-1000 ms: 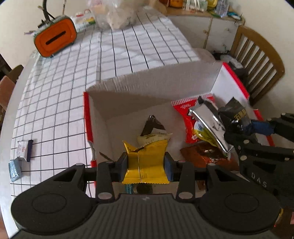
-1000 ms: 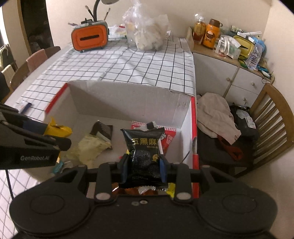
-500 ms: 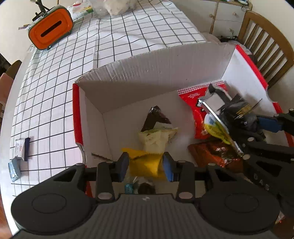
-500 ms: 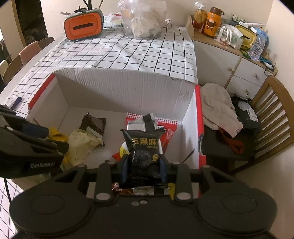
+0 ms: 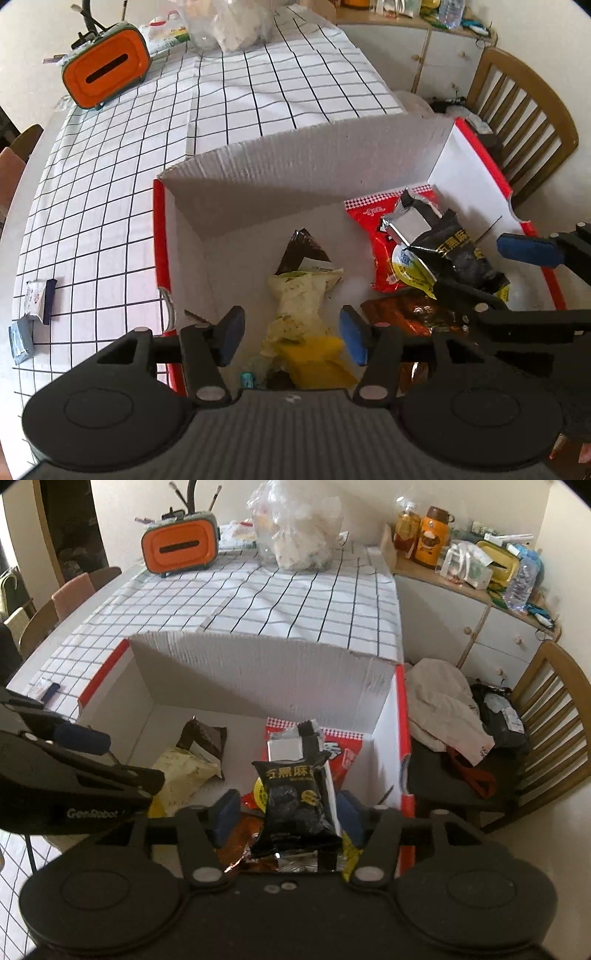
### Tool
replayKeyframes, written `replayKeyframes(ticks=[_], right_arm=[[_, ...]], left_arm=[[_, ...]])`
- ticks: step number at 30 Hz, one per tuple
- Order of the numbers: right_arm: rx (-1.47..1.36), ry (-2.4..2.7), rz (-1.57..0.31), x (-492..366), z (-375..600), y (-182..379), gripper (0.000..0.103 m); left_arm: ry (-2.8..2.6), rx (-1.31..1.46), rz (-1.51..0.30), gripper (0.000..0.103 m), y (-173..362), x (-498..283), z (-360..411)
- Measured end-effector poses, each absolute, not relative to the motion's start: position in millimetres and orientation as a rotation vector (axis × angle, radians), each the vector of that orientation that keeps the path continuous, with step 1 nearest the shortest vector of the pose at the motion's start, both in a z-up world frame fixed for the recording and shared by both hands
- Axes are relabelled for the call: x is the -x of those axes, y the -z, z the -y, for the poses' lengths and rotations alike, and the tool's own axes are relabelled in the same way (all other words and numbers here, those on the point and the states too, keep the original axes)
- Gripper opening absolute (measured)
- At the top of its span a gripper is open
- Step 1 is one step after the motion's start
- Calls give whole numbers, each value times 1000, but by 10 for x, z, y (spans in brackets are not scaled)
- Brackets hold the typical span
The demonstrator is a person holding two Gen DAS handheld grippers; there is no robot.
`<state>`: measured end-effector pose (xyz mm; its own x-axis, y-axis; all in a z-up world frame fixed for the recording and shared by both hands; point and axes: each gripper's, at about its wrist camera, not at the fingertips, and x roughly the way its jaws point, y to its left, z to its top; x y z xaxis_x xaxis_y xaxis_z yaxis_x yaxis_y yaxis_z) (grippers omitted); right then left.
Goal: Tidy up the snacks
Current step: 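Open both grippers to drop the packets into the red box, then move both open grippers back to the light blue and white packets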
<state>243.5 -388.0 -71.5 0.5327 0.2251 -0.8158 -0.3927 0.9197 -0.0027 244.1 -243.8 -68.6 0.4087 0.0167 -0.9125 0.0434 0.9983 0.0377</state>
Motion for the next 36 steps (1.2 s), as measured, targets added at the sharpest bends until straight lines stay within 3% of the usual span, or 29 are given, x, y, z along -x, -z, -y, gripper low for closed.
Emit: replayKeyframes(ticks=[15, 36], right_arm=[[132, -432, -861, -2139, 3896, 282, 83], [72, -536, -776, -1676, 3286, -109, 91]], left_arm=[[4, -11, -1001, 74, 237, -2078, 2194], [3, -5, -806, 83, -135, -1406, 1420]])
